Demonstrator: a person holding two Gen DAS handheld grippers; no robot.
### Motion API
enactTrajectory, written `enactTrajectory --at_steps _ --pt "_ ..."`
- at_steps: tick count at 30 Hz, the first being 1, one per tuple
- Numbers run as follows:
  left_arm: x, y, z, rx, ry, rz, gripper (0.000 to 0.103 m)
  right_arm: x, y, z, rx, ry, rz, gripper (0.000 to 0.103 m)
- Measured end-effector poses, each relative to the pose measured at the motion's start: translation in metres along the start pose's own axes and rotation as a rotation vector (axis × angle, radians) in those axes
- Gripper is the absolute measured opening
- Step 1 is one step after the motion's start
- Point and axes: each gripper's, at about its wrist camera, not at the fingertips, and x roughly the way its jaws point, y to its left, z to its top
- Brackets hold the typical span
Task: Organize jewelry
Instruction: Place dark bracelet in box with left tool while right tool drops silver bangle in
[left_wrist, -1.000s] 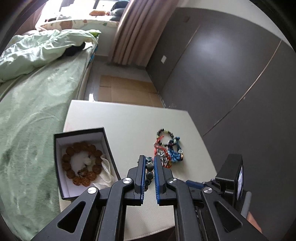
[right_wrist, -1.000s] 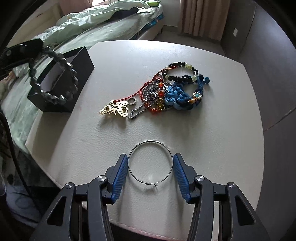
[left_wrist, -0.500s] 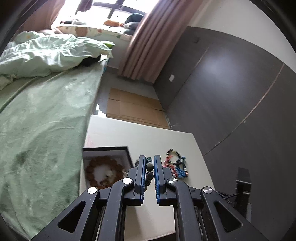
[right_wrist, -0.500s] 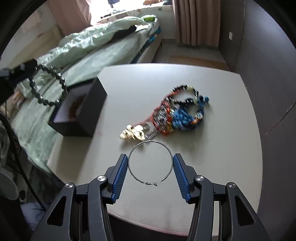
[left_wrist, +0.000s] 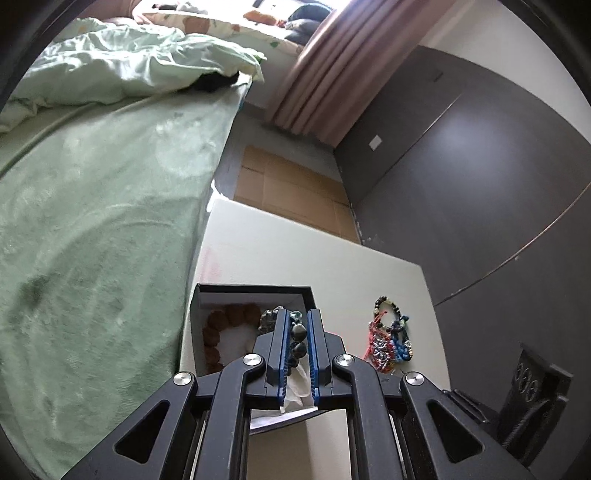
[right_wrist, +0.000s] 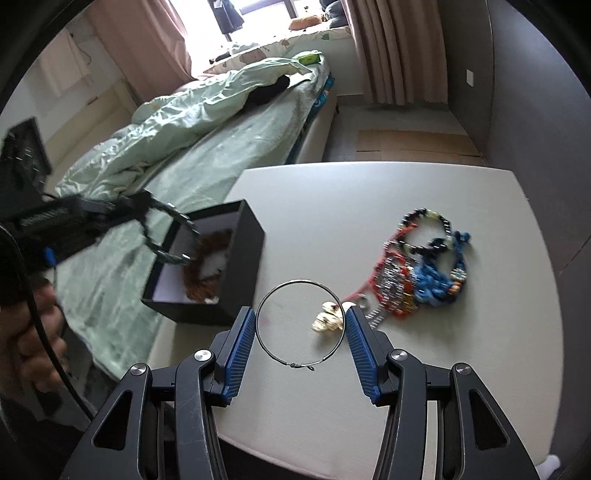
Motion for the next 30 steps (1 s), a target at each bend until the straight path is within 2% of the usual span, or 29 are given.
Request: enactTrajectory --at_steps 5,9,16,25,27,28,29,30 --pt "0.008 0.0 0.002 0.005 0.039 0.06 0.012 0.008 0.011 0.008 0.02 -0.016 0.044 0.051" --pt "0.012 0.01 0.007 -0.034 0.07 0.05 0.013 0.013 0.018 0.014 0.032 -0.032 0.078 0.051" --pt "-0.005 0.022 0.016 -0.078 0.01 0.076 0.013 0.021 0.031 0.028 0.052 -0.065 0.146 0.051" --pt "-0.025 0.042 0.029 -0.142 -0.053 0.099 0.015 0.048 0.047 0.039 0.079 -0.049 0.233 0.051" --pt "-0.029 0.047 0.031 -0.167 -0.067 0.097 0.032 0.053 0.051 0.042 0.074 -0.047 0.242 0.051" --pt "-0.032 0.05 0.031 -0.18 -0.081 0.095 0.055 0.056 0.055 0.043 0.074 -0.045 0.251 0.051" --pt "-0.035 0.052 0.031 -0.19 -0.096 0.095 0.072 0.058 0.055 0.043 0.075 -0.044 0.258 0.052" --pt "-0.039 0.053 0.031 -0.198 -0.119 0.096 0.076 0.062 0.058 0.045 0.078 -0.041 0.271 0.052"
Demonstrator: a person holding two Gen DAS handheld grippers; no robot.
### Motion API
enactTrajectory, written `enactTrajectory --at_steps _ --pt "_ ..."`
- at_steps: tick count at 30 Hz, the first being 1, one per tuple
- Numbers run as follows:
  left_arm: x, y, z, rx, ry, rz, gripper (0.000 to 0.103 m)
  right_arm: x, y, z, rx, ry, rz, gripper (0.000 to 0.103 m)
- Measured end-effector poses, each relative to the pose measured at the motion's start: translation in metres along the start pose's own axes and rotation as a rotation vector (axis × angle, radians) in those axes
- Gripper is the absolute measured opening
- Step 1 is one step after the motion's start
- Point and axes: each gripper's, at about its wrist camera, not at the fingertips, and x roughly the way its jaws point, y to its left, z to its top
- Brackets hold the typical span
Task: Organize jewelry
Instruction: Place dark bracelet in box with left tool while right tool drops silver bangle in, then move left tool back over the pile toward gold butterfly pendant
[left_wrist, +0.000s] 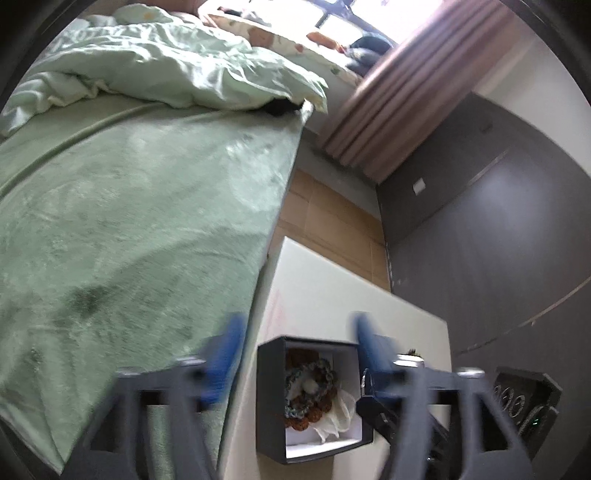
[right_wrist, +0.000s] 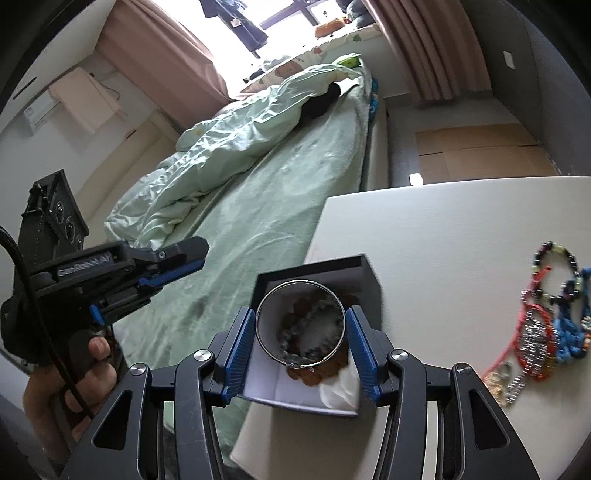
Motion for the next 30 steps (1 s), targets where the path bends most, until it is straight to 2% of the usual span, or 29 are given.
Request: enactTrajectory --at_steps 3,5,8,18,26,30 --pt "-0.006 0.001 0.001 -0.004 -0.029 0.001 0.078 0.009 -0.001 0.001 0.026 0.02 0.021 0.053" --pt "-0.005 0.0 0.0 -0.001 -0.021 0.001 0.078 0.008 -0.004 -0.001 0.047 0.025 0.006 0.058" --pt "-0.002 -0.005 -0.001 0.018 -0.007 0.004 0.078 0.0 -0.007 -0.002 0.048 0.017 -0.008 0.059" --pt "0.002 -0.036 -0.019 0.127 0.013 0.003 0.079 -0.053 -0.026 -0.007 0.059 -0.058 -0.084 0.063" --pt "-0.001 -0.068 -0.042 0.234 -0.005 0.015 0.093 -0.092 -0.04 -0.012 0.062 -0.099 -0.174 0.083" --pt "-0.003 -0.079 -0.051 0.257 -0.012 0.014 0.094 -0.108 -0.055 -0.016 0.108 -0.115 -0.21 0.087"
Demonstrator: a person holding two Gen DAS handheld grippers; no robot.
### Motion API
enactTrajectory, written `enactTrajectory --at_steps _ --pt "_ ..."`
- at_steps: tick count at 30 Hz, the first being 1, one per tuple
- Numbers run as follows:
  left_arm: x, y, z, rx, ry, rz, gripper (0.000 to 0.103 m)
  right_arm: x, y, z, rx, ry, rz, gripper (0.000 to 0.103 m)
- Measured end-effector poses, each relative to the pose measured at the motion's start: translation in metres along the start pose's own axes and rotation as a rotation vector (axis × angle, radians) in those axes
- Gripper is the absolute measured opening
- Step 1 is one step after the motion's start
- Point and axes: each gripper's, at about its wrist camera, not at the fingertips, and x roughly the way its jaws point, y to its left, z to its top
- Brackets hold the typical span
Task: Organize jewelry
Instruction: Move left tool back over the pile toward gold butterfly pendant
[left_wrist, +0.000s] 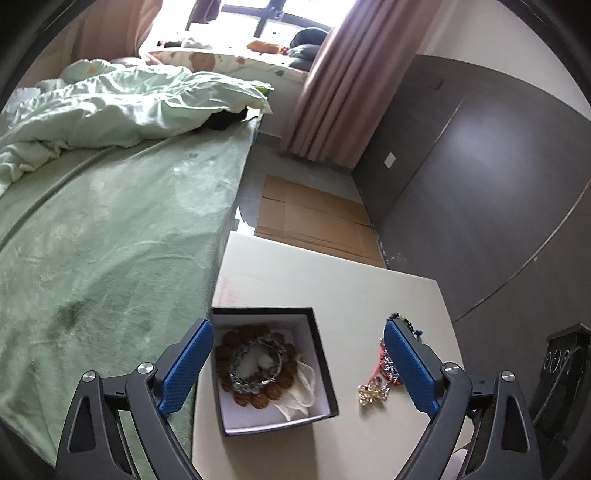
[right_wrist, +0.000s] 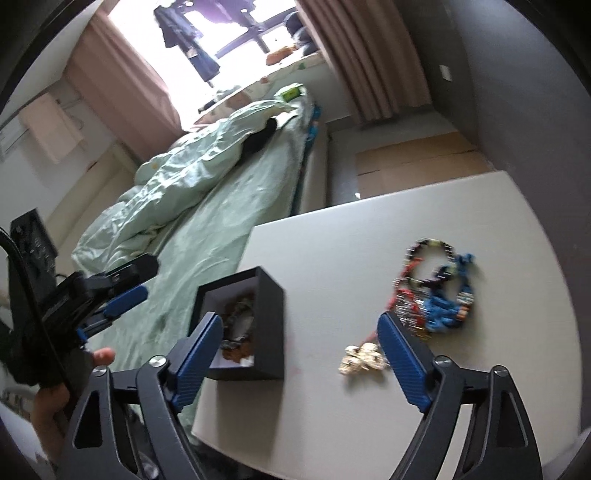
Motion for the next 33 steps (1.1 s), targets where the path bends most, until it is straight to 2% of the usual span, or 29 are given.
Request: enactTrajectory --at_steps 7,16,24,29,33 --pt "-0.002 -0.023 -0.01 0.04 0.0 -0.012 0.094 -0.018 -0.023 -0.001 0.038 -0.016 -0.061 0.091" --pt "0.004 -0.057 -0.023 0.123 0.019 -0.041 0.094 -0.061 -0.068 -0.006 0.14 -0.107 -0.11 0.093" --pt "0.02 -0.082 -0.029 0.157 0.07 -0.087 0.094 -0.074 -0.1 -0.008 0.225 -0.096 -0.107 0.093" --pt "0.04 -0.095 -0.036 0.184 0.13 -0.106 0.094 -0.074 -0.115 -0.009 0.284 -0.084 -0.084 0.093" --pt "0.056 -0.106 -0.043 0.222 0.179 -0.102 0.094 -0.073 -0.123 -0.008 0.303 -0.076 -0.101 0.093"
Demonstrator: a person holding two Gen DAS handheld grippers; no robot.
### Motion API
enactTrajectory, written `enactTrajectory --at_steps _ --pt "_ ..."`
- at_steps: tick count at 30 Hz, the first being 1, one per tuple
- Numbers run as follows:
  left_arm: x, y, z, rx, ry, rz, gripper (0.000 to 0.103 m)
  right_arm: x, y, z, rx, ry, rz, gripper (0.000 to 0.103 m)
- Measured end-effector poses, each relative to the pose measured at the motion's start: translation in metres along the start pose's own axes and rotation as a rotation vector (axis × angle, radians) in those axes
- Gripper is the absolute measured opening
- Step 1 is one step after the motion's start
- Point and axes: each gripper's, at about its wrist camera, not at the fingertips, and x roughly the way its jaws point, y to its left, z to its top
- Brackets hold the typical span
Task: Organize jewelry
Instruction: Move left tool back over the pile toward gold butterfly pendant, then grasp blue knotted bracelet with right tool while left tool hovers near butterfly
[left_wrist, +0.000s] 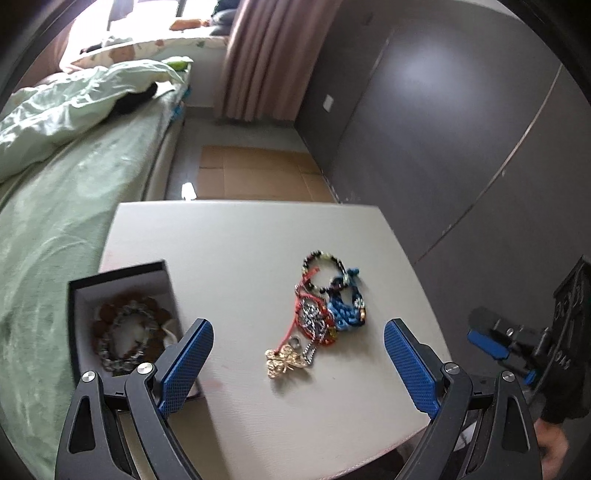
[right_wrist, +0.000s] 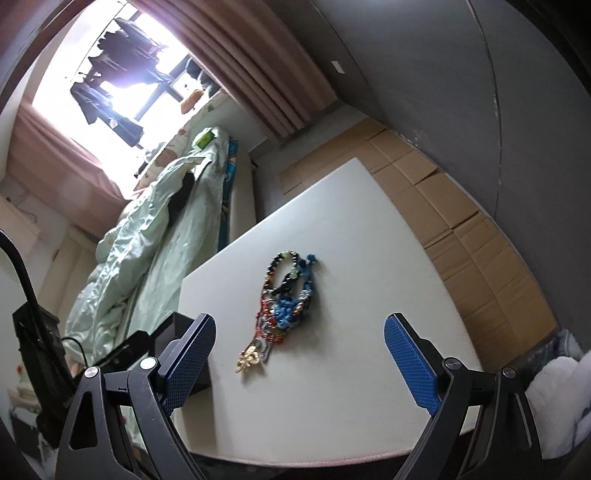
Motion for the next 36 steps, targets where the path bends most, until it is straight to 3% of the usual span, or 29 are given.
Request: enactTrajectory --at_steps 3,10,19,26,29,36 --pt "0.016 -0.007 -0.003 0.046 0.058 0.021 0.094 0.003 -0.006 0.003 0.023 0.013 0.004 0.093" --pt "0.038 -0.009 -0.009 0.123 0.156 0.057 0.08 0.006 -0.018 0.009 0.051 0.029 -0.009 0.093" --pt "0.07 -0.01 -0.019 0.121 0.276 0.11 0.062 0.011 -0.023 0.017 0.065 0.043 -0.018 0.093" --pt "0.08 -0.016 -0.02 0.124 0.286 0.191 0.061 0.018 -0.022 0.018 0.078 0.052 -0.013 0.093" --pt "0.078 -0.023 -0.02 0.137 0.289 0.167 0.049 0.019 -0.022 0.019 0.076 0.054 -0.013 0.093" --pt "0.093 -0.014 -0.027 0.12 0.349 0.177 0.046 0.021 -0.018 0.019 0.076 0.058 -0.014 0.093"
